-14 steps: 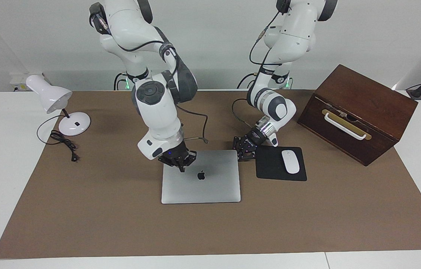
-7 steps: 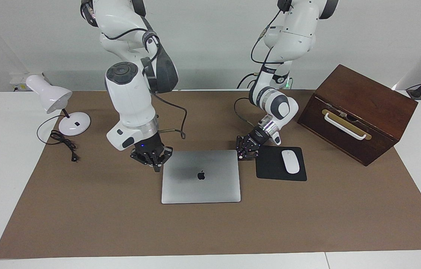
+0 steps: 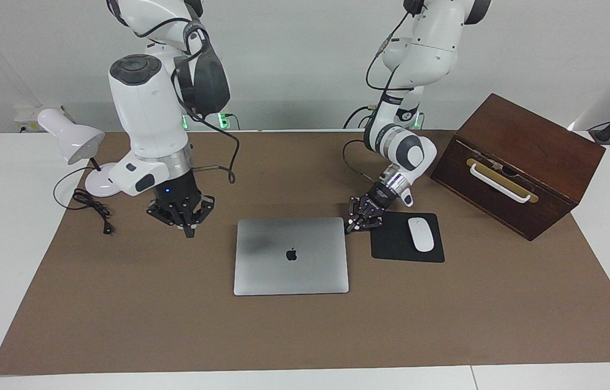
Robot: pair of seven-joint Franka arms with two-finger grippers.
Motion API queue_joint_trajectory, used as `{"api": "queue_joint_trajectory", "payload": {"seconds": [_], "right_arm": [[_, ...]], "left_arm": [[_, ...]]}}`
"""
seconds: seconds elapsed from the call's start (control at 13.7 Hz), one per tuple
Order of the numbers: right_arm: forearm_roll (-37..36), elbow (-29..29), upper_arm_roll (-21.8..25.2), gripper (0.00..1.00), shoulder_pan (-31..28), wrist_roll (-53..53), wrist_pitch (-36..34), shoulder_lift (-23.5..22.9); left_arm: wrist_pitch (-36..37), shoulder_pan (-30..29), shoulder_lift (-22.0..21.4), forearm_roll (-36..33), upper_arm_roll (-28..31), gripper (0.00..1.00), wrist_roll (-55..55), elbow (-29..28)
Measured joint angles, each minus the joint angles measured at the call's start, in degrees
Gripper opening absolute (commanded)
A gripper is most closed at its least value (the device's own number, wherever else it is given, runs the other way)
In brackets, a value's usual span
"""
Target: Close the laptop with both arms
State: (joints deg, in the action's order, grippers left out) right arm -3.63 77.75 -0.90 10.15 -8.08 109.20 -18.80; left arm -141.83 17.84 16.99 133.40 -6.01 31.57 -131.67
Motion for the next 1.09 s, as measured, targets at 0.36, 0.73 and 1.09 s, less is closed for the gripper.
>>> {"api": "queue_joint_trajectory", "payload": {"seconds": [0.36, 0.73, 1.09], "right_arm": [[0.0, 0.0, 0.0, 0.0, -1.3, 1.8, -3.9, 3.3], [0.0, 0.0, 0.0, 0.0, -3.8, 5.3, -8.5, 6.3], [0.0, 0.0, 0.0, 0.0, -4.5, 6.3, -12.8, 9.8]], "left_arm": [[-5.7, 0.0, -1.9, -0.1, -0.7, 0.0, 4.4, 2.1], [-10.7, 0.0, -4.5, -0.1, -3.0, 0.0, 5.8, 4.4], [-11.6, -0.3, -5.0, -8.2, -2.7, 0.0, 6.0, 8.3]]}}
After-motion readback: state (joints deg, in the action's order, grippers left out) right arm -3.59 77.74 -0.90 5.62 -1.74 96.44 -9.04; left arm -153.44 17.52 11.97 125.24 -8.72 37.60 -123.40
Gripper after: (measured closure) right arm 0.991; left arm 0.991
